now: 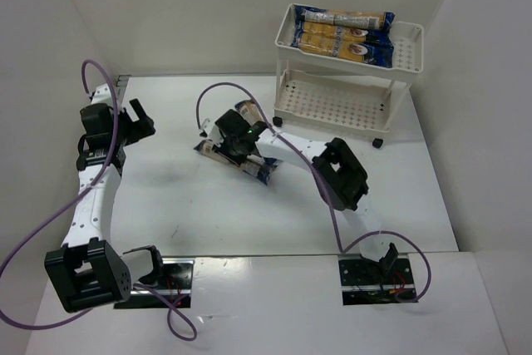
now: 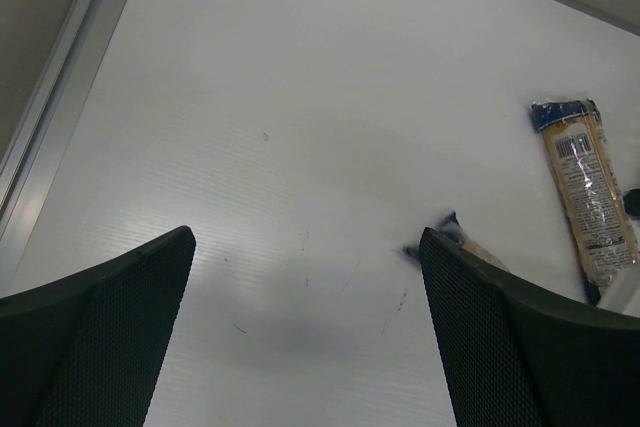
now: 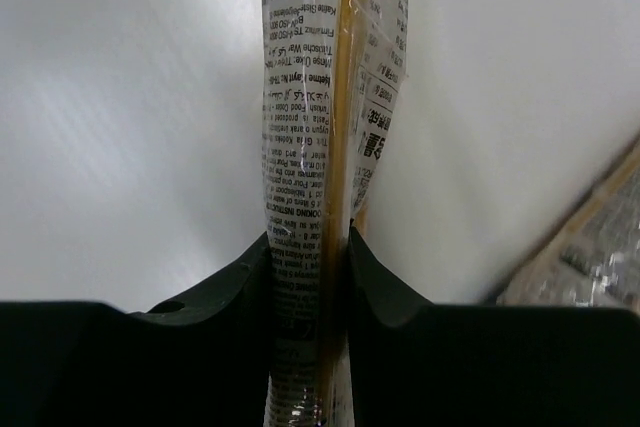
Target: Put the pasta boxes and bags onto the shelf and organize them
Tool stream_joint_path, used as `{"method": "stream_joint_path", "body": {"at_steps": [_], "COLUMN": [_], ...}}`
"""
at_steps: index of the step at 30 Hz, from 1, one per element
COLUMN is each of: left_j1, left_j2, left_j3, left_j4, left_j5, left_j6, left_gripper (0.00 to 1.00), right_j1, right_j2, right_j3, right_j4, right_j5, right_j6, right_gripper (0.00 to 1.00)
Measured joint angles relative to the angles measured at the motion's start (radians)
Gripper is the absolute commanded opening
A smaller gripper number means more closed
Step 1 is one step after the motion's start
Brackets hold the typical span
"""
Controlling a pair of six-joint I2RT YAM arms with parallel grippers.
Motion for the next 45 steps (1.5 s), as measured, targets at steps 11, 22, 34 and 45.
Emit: {"method": "stream_joint_path", "body": {"at_steps": [11, 22, 34, 45], "left_j1": [0.000, 0.000, 0.000, 0.000], "left_j2": [-0.023, -0.029, -0.029, -0.029], "left_j3": [-0.019, -0.019, -0.019, -0.019], "left_j4": [0.026, 0.029, 0.028, 0.028], "left_j5": [0.019, 0.029, 0.032, 0.031], "left_j6": [-0.025, -0.027, -0.026, -0.024], "left_gripper": [1.00, 1.00, 1.00, 1.00], "right_j1": [0.059, -0.275, -0.518, -0.550], "right_j2": [-0.512, -0.892, -0.677, -0.373], "right_j3": [-0.367, -0.846, -0.843, -0.584], "right_j4": [-0.101, 0.259, 0.553, 0.626], "right_j5": [0.115, 0.297, 0.202, 0.171], "right_j6": [-0.221, -0.697, -1.022, -1.099], "right_gripper": [0.00, 0.00, 0.00, 0.64]}}
